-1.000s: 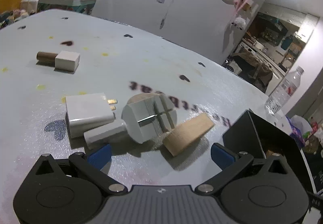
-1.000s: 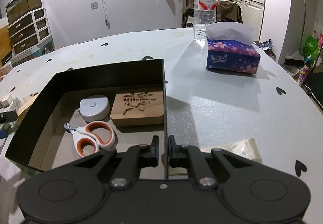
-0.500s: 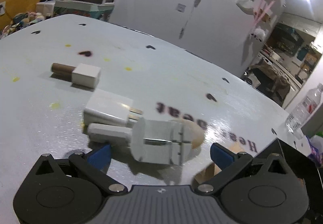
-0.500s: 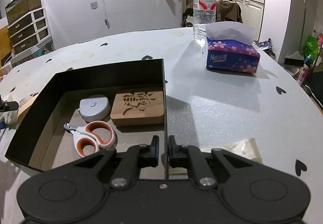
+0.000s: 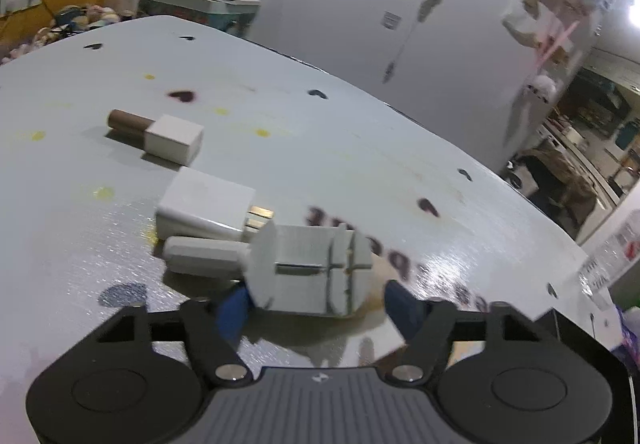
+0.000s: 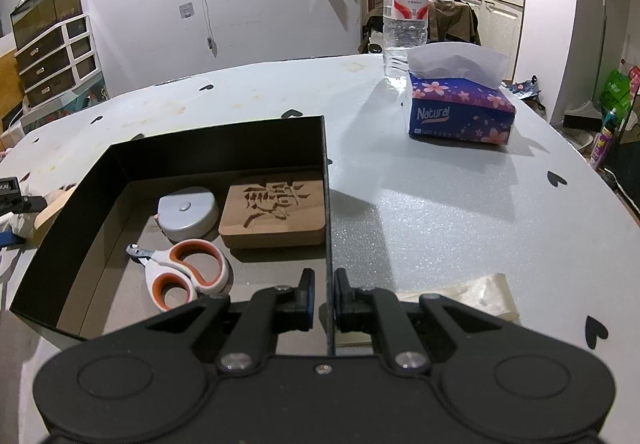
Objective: Organize rigid objects
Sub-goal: 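Move the left tool to the white watch-strap tool and grasp it, then carry the watch-strap tool into the black box and open the left tool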
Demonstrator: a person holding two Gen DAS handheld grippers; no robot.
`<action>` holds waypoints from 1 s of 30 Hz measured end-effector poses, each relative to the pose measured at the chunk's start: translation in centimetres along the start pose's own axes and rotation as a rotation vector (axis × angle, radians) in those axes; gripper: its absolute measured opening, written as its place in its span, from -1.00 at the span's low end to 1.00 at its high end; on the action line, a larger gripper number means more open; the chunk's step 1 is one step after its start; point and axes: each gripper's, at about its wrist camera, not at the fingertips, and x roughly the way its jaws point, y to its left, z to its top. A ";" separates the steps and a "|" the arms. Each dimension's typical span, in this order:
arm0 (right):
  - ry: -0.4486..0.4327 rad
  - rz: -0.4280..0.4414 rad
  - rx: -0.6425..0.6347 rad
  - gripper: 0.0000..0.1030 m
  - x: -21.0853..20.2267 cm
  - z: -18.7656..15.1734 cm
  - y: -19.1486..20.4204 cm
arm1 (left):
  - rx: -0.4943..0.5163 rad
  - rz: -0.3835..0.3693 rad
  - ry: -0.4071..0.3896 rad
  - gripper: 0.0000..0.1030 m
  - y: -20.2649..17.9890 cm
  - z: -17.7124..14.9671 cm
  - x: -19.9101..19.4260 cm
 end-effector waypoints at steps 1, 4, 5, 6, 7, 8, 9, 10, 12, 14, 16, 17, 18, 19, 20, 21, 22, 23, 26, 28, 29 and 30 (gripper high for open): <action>0.000 0.000 0.000 -0.80 0.0 0.0 0.0 | -0.007 0.005 -0.003 0.22 0.2 0.1 0.0; 0.000 0.000 0.001 -0.80 0.0 0.0 0.0 | -0.022 -0.006 -0.006 0.21 0.5 0.1 -0.1; 0.000 0.001 0.001 -0.80 0.0 0.0 0.0 | -0.025 -0.009 -0.007 0.21 0.6 0.1 -0.2; 0.000 0.000 0.001 -0.80 0.0 0.0 0.0 | -0.029 -0.011 -0.008 0.21 0.6 0.1 -0.2; 0.000 0.000 0.000 -0.80 0.0 0.0 0.0 | -0.032 -0.013 -0.008 0.21 0.6 0.1 -0.3; 0.000 -0.001 0.000 -0.80 0.0 0.0 0.0 | -0.034 -0.016 -0.009 0.20 0.7 0.0 -0.3; 0.000 -0.001 -0.001 -0.80 0.0 0.0 0.0 | -0.037 -0.021 -0.011 0.20 0.7 0.0 -0.4; 0.000 0.000 0.000 -0.80 0.0 0.0 0.0 | -0.038 -0.027 -0.015 0.20 0.8 0.0 -0.5; 0.001 -0.001 -0.002 -0.80 0.0 0.0 0.0 | -0.033 -0.048 -0.023 0.20 0.9 -0.2 -0.9; 0.001 -0.001 -0.002 -0.80 0.0 0.0 0.0 | 0.004 -0.067 -0.046 0.20 0.5 -0.5 -1.7; 0.001 -0.001 -0.003 -0.80 0.0 0.0 0.0 | 0.048 -0.093 -0.073 0.20 0.0 -0.8 -2.7; 0.001 -0.002 -0.003 -0.80 0.0 0.0 0.0 | 0.071 -0.112 -0.087 0.20 -0.3 -0.9 -3.2; 0.001 -0.001 -0.003 -0.80 0.0 0.0 0.0 | 0.095 -0.130 -0.099 0.20 -0.6 -0.9 -3.8; 0.001 -0.001 -0.002 -0.80 0.0 0.0 0.0 | 0.126 -0.148 -0.111 0.20 -1.1 -1.0 -4.3; 0.001 -0.001 -0.002 -0.80 0.0 0.0 0.0 | 0.164 -0.169 -0.122 0.20 -1.6 -1.1 -4.9; 0.001 -0.001 -0.002 -0.80 0.0 0.0 0.0 | 0.200 -0.192 -0.131 0.20 -2.2 -1.1 -5.3; 0.001 -0.001 -0.002 -0.80 0.0 0.0 0.0 | 0.240 -0.222 -0.137 0.20 -2.7 -1.2 -5.8; 0.001 -0.001 -0.002 -0.80 0.0 0.0 0.0 | 0.279 -0.250 -0.137 0.20 -3.3 -1.3 -6.1; 0.001 -0.001 -0.002 -0.80 0.0 0.0 0.0 | 0.424 -0.352 -0.121 0.20 -5.2 -1.9 -7.3; 0.001 -0.001 -0.001 -0.80 0.0 0.0 0.0 | 0.540 -0.419 -0.100 0.20 -6.7 -2.5 -7.9; 0.001 0.000 0.000 -0.80 0.0 0.0 0.0 | 0.599 -0.449 -0.088 0.20 -7.5 -2.9 -8.1; 0.001 0.001 0.001 -0.80 0.0 0.0 0.0 | 0.662 -0.479 -0.074 0.20 -8.3 -3.4 -8.4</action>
